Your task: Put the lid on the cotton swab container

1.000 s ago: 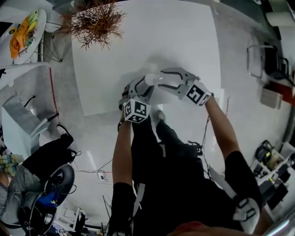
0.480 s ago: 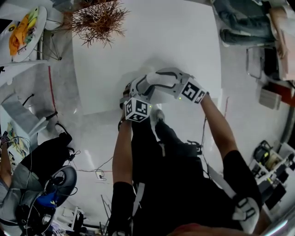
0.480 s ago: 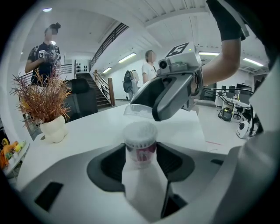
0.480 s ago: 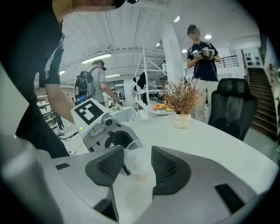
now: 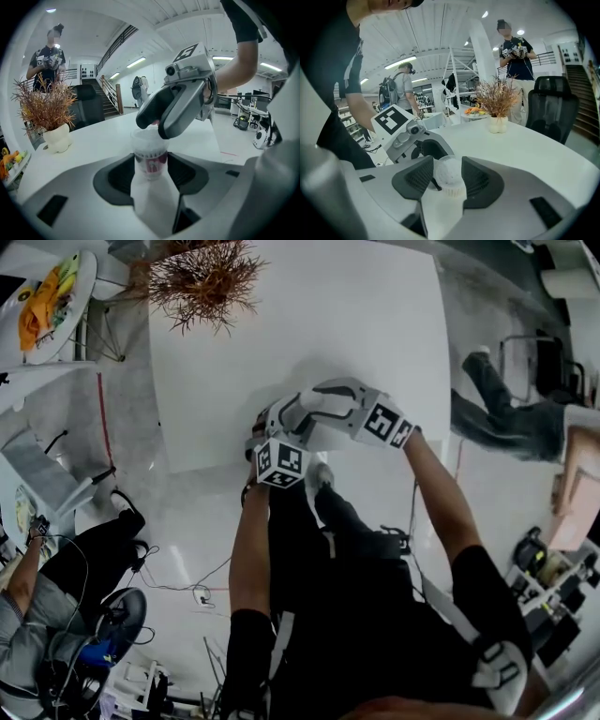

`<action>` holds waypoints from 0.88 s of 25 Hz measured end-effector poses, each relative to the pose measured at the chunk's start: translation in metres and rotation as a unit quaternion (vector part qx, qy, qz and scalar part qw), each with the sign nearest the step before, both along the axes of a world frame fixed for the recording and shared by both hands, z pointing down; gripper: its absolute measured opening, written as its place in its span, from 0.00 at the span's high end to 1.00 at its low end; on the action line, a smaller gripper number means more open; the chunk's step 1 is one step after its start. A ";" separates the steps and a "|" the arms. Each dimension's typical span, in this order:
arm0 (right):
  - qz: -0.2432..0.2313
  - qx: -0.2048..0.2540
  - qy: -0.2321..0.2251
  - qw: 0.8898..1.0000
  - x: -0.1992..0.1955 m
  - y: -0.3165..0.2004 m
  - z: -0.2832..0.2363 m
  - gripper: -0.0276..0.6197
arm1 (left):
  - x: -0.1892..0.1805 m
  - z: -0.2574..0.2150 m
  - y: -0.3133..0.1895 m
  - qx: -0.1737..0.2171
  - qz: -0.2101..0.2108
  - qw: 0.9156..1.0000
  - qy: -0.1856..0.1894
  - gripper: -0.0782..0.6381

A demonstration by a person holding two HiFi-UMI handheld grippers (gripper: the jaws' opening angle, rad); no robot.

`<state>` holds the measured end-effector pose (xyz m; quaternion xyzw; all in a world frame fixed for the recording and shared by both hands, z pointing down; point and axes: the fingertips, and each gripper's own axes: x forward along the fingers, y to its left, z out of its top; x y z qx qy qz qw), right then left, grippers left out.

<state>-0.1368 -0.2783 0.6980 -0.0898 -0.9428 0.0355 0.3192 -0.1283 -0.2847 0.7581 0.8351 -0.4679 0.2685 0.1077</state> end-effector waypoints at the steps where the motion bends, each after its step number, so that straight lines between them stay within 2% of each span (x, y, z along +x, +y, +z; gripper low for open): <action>1: 0.000 0.001 0.002 1.000 -0.001 0.000 0.001 0.67 | 0.000 0.000 0.000 -0.001 0.000 1.000 0.001 0.58; 6: 0.009 0.003 -0.008 1.000 -0.005 -0.001 0.003 0.68 | 0.000 0.000 0.000 -0.001 0.002 1.000 0.001 0.58; 10: 0.004 0.019 0.016 1.000 -0.003 -0.001 0.003 0.70 | 0.000 0.001 0.000 -0.003 0.002 1.000 0.002 0.58; 13: 0.014 0.019 0.004 1.000 -0.005 -0.002 0.006 0.70 | 0.000 0.002 0.000 -0.006 0.003 1.000 0.002 0.58; 22: 0.030 0.031 0.025 0.999 -0.007 -0.001 0.011 0.70 | 0.001 0.003 0.000 -0.009 0.001 1.000 0.000 0.58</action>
